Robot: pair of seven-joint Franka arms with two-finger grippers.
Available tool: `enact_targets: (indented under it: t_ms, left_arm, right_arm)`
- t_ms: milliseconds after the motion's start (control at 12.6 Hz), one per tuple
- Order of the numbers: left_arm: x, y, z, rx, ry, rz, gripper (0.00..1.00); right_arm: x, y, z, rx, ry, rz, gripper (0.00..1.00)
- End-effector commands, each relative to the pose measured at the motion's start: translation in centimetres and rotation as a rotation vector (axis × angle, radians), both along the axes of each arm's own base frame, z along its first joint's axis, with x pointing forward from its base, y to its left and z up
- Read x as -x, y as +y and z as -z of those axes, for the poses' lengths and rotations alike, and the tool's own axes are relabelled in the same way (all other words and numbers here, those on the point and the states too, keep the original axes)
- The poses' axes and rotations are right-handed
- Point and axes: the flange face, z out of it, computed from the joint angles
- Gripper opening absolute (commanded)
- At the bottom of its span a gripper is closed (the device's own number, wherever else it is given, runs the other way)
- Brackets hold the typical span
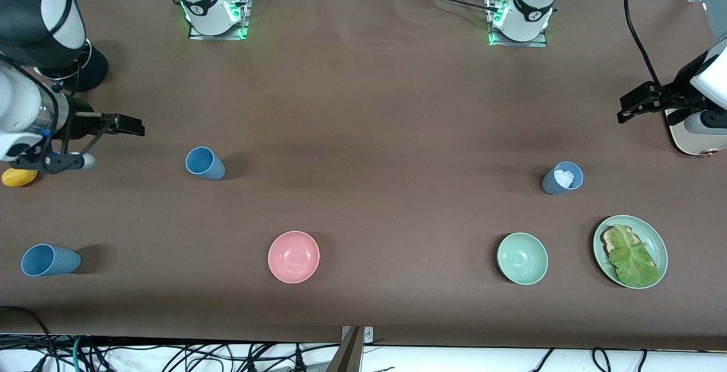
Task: Stack blue cups with both arms
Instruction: 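Reach the right gripper to the nearby blue cup and grasp it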
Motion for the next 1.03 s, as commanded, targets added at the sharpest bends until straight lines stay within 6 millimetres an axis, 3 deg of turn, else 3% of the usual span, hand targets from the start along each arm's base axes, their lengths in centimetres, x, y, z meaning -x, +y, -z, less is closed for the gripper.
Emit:
enact_targets:
  t_ms: [0,159,318,477,953]
  left_arm:
    - [-0.2,-0.1,-0.6,-0.018,0.004,0.0,1.0]
    - [-0.2,-0.1,-0.6,-0.018,0.004,0.0,1.0]
    - [-0.2,-0.1,-0.6,-0.018,0.004,0.0,1.0]
    - [-0.2,-0.2,-0.6,-0.018,0.004,0.002,1.0]
    - [-0.2,-0.3,-0.6,-0.018,0.004,0.003,1.0]
  right_arm:
    - [-2.0,0.2,2.1,-0.014,-0.01,-0.032,1.0]
    - [-3.5,0.5,5.5,-0.019,-0.022,-0.036,1.0]
    - [-3.8,2.3,11.1,-0.02,0.0,-0.055,1.0]
    - [-2.3,2.2,15.9,-0.018,-0.009,-0.048,1.0]
    - [0.5,1.9,19.8,-0.012,0.031,-0.036,1.0]
